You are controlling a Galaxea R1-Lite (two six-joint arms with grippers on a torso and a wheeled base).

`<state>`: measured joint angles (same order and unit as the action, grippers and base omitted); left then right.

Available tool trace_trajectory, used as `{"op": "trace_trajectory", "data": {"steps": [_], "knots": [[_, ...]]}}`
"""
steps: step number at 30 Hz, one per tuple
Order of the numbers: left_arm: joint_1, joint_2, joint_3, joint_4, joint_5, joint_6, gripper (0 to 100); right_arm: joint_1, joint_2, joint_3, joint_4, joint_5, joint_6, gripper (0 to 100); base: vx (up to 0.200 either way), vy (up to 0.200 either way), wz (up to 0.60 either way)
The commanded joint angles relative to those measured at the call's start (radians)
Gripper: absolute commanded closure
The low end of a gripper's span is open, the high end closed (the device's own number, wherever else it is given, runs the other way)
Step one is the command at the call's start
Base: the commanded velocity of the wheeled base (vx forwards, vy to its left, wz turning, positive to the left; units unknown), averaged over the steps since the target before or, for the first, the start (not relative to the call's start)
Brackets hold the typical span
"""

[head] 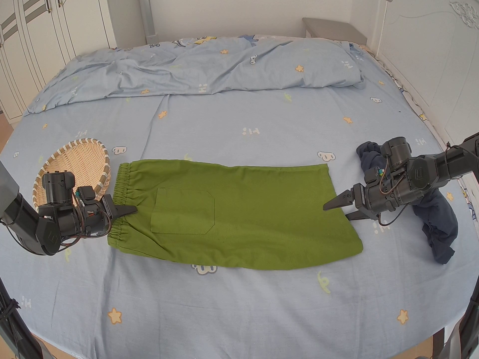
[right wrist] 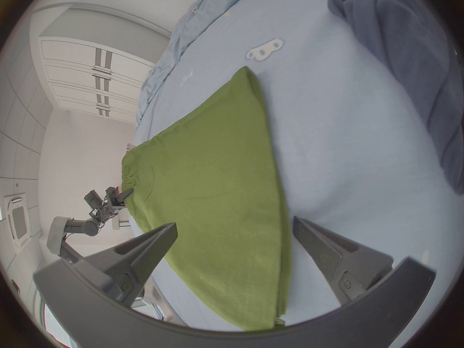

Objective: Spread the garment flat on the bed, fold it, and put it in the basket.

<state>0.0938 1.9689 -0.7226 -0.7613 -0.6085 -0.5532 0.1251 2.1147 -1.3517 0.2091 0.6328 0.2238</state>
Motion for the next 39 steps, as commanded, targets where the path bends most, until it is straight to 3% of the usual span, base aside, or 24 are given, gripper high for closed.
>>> {"op": "trace_trajectory", "data": {"steps": [1, 18, 19, 23, 29, 36, 39], "knots": [[0.0, -0.002, 0.0, 0.0, 0.0, -0.001, 100, 0.018, 0.004, 0.003, 0.001, 0.016, 0.002, 0, 0.0, 0.0, 0.0], [-0.002, -0.01, 0.006, -0.001, 0.0, -0.001, 100, 0.039, 0.087, -0.04, -0.001, 0.022, 0.0, 0, 0.0, 0.0, 0.0], [-0.003, -0.01, 0.006, -0.001, 0.0, -0.001, 100, 0.036, 0.087, -0.043, 0.001, 0.024, 0.002, 100, 0.0, 0.0, 0.0], [-0.002, -0.007, 0.006, -0.001, 0.0, -0.001, 100, 0.013, 0.087, -0.06, 0.013, 0.031, 0.003, 100, 0.0, 0.0, 0.0], [-0.002, -0.001, 0.005, -0.003, 0.0, -0.001, 100, -0.032, 0.084, -0.113, 0.084, 0.117, 0.002, 100, 0.0, 0.0, 0.0], [-0.005, -0.004, 0.005, 0.014, 0.0, 0.001, 100, -0.045, 0.07, -0.135, 0.125, 0.123, -0.008, 100, 0.0, 0.0, 0.0], [-0.009, -0.021, -0.017, 0.108, 0.0, 0.006, 100, -0.047, 0.01, -0.127, 0.136, 0.116, -0.008, 100, 0.0, 0.0, 0.0]]}}
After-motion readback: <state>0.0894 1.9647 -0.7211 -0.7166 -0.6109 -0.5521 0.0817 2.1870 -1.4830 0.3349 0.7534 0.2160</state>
